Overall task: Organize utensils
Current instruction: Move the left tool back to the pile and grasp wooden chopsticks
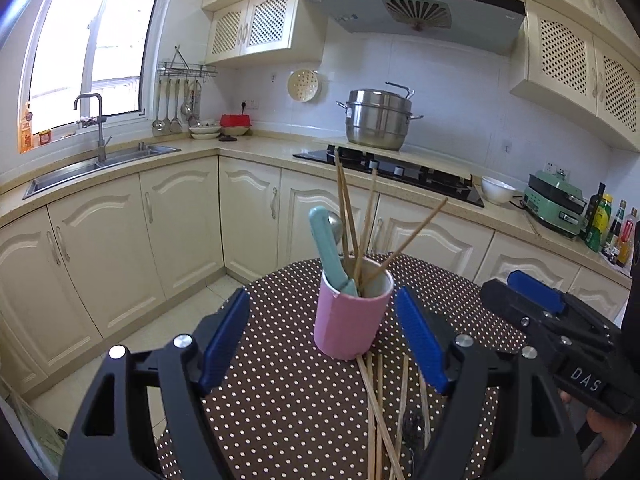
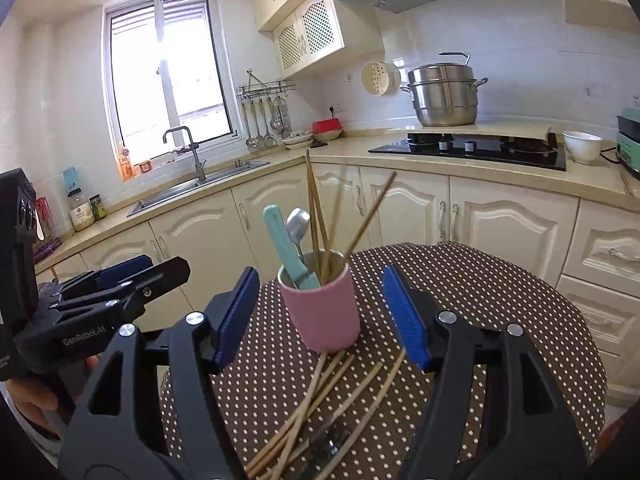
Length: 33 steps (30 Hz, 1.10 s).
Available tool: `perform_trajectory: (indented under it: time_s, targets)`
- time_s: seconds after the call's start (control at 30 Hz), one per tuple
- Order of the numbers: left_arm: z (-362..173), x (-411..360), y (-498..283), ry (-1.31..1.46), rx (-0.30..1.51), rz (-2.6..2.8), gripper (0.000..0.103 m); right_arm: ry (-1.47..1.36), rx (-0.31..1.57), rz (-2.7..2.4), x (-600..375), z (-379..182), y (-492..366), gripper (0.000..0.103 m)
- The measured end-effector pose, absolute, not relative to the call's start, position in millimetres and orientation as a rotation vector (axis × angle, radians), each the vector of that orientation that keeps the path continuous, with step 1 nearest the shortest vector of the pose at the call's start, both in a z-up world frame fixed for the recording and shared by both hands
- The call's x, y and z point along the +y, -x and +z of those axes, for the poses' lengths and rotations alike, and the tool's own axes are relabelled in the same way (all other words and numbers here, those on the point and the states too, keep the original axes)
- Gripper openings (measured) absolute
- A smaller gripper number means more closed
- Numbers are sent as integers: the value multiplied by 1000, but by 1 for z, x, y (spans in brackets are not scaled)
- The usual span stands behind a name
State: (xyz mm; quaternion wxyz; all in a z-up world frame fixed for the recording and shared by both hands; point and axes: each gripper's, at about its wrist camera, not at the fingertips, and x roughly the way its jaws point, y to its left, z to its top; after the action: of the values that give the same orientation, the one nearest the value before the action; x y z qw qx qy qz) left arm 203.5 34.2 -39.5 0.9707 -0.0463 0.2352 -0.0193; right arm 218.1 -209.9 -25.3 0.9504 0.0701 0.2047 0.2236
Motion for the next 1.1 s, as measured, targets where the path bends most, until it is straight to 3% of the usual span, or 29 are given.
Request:
perform_trajectory:
  time_s: [0.7,0.73,0.8,0.9,1.1]
  targets:
    - [-156,17,-230,232,934,-211,73,-254,642,401,-243,-128,-207,66]
    - [-159,12,-233,231,945,-224,62,-263,641,396,-246,-128,-208,66]
    - [-165,5,-241,245,987,-255,50,-278,648,390,-250,-129,-211,66]
    - [-174,-2,-252,255,1035,-261,38,-309,662,383,-256,-132,-213,66]
    - [-185,-21,-266,210,1098,-248,26,-330,683,389,-259,-134,-216,66]
